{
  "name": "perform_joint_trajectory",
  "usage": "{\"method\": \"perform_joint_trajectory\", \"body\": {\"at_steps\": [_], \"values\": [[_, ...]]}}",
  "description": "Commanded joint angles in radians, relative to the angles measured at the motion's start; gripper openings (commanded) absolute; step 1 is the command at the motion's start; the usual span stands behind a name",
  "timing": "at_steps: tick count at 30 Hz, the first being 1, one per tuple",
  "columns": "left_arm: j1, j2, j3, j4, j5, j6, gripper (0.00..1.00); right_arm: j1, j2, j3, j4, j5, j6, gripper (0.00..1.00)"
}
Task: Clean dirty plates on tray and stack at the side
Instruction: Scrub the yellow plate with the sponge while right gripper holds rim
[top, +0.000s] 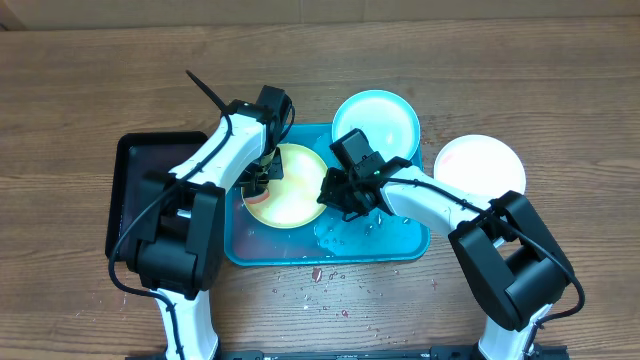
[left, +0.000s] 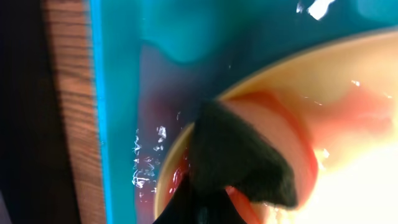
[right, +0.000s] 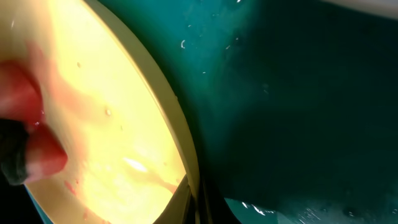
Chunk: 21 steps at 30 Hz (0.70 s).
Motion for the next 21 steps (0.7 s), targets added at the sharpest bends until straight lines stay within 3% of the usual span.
{"method": "perform_joint_trajectory", "body": {"at_steps": [1, 5, 11, 14, 21], "values": [[0.007, 0.027, 0.014, -0.005, 0.259, 0.32, 0.04, -0.005, 0.011, 0.007, -0.01, 0.007, -0.008, 0.04], [-0.023, 0.027, 0.014, -0.088, 0.53, 0.681, 0.04, -0.005, 0.011, 0.007, -0.007, 0.007, -0.008, 0.04], [-0.07, 0.027, 0.014, -0.148, 0.581, 0.836, 0.04, -0.005, 0.011, 0.007, -0.007, 0.007, -0.008, 0.04], [-0.077, 0.027, 0.014, -0.086, 0.599, 0.817, 0.04, -0.005, 0.011, 0.007, -0.008, 0.007, -0.008, 0.04], [-0.066, 0.027, 0.014, 0.175, 0.56, 0.518, 0.04, -0.005, 0.011, 0.007, -0.012, 0.006, -0.008, 0.04]]}}
